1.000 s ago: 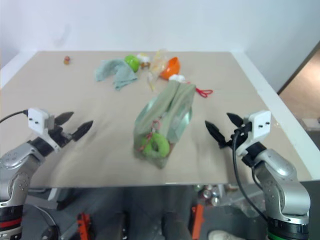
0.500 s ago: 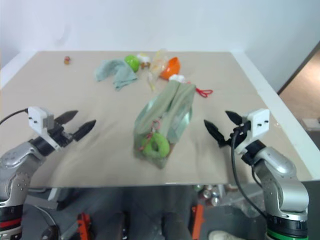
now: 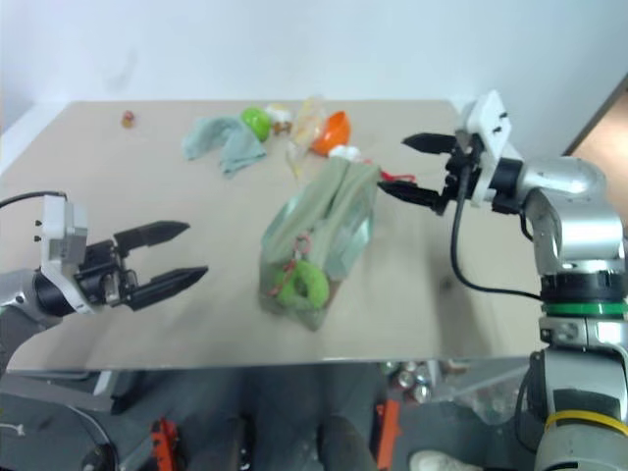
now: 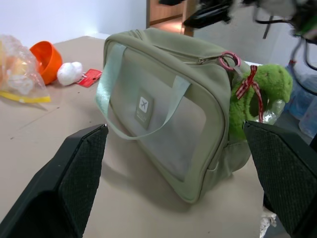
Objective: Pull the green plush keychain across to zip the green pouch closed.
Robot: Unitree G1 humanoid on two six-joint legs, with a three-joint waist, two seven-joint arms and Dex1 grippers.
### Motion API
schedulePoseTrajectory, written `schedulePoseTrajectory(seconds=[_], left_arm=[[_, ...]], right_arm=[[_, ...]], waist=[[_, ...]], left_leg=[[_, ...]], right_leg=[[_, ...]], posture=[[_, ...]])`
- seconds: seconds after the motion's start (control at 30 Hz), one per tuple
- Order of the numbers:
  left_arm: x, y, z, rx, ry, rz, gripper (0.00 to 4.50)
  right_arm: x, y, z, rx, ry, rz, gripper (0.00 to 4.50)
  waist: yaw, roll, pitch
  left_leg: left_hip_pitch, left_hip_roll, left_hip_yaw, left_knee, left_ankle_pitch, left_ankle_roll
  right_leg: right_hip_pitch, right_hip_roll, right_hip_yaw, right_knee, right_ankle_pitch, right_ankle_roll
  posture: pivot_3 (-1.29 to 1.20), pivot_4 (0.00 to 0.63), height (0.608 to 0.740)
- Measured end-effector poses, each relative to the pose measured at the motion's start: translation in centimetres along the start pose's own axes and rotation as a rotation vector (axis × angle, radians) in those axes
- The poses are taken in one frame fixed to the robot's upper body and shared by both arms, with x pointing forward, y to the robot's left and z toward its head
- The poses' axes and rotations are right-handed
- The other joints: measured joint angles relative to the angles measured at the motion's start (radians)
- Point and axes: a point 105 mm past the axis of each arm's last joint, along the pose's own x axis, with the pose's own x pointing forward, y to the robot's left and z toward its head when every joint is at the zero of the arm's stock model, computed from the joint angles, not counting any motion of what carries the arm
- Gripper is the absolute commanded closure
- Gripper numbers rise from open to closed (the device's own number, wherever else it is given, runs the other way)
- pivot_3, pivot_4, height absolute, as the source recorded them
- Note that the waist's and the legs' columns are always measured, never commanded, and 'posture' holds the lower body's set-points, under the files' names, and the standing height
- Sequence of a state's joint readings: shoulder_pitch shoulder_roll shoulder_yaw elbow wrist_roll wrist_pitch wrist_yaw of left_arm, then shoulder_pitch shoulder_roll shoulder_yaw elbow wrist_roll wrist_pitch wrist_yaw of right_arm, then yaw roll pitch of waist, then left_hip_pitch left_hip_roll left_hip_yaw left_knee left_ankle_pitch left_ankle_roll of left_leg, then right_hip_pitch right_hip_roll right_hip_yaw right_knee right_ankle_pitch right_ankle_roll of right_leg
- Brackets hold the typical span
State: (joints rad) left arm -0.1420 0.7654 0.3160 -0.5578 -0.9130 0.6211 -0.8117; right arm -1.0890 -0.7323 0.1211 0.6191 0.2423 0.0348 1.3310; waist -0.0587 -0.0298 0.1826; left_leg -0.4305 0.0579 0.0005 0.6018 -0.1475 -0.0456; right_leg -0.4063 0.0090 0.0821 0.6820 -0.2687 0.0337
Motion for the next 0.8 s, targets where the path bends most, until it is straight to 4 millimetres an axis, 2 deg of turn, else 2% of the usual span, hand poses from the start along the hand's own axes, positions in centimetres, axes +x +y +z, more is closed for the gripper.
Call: schedulePoseTrajectory(seconds=[0.13,0.27,0.4,0.43,0.73,0.77,0.8], left_arm=[[0.5,-0.3,0.0,0.001,-0.005,0.000,0.00],[0.6,-0.2,0.0,0.001,-0.010,0.020,0.00],[0.7,-0.4,0.0,-0.001,-0.021,0.032,0.00],[0.7,-0.4,0.0,-0.001,-0.023,0.035,0.00],[0.7,-0.1,0.0,-0.001,-0.029,0.059,0.00],[0.8,0.1,0.2,0.004,-0.038,0.063,0.00],[0.9,0.2,0.3,0.008,-0.041,0.065,0.00]], right_arm=[[1.9,-0.9,0.0,-0.105,0.061,0.076,0.03],[2.5,-1.7,0.3,-0.186,0.097,0.078,0.03],[2.9,-1.2,-0.7,-0.213,0.133,0.115,0.03],[2.8,-1.1,-0.8,-0.214,0.140,0.123,0.54],[1.8,-0.8,-1.6,-0.243,0.164,0.143,3.45],[1.6,-0.7,-1.8,-0.238,0.168,0.142,3.67],[1.5,-0.7,-1.9,-0.235,0.169,0.145,4.22]], waist=[[0.000,0.000,0.000],[0.002,0.000,0.000],[0.002,0.000,0.000],[0.002,0.000,0.000],[0.004,0.000,0.000],[0.004,0.000,0.000],[0.003,0.000,0.000]], left_leg=[[-0.001,0.000,-0.001,-0.001,-0.001,-0.001],[-0.001,0.000,-0.001,-0.001,-0.004,-0.003],[-0.001,0.000,-0.001,-0.001,-0.004,-0.004],[-0.001,0.000,-0.001,-0.001,-0.004,-0.004],[0.000,0.001,-0.001,-0.001,-0.004,-0.004],[0.000,0.001,-0.001,-0.001,-0.004,-0.004],[0.000,0.001,-0.001,-0.001,-0.004,-0.004]], right_leg=[[-0.001,0.000,0.000,0.000,0.000,-0.003],[-0.001,0.000,-0.001,0.000,0.000,-0.007],[0.000,0.000,0.000,0.000,-0.001,-0.007],[-0.001,0.000,0.000,0.000,-0.001,-0.007],[0.001,0.001,-0.001,0.001,-0.001,-0.007],[0.000,0.001,0.000,0.001,-0.001,-0.007],[0.001,0.001,0.000,0.001,-0.001,-0.007]], posture=[[0.00,0.150,0.740],[0.00,0.150,0.740],[0.00,0.150,0.740],[0.00,0.150,0.740],[0.00,0.150,0.740],[0.00,0.150,0.740],[0.00,0.150,0.740]])
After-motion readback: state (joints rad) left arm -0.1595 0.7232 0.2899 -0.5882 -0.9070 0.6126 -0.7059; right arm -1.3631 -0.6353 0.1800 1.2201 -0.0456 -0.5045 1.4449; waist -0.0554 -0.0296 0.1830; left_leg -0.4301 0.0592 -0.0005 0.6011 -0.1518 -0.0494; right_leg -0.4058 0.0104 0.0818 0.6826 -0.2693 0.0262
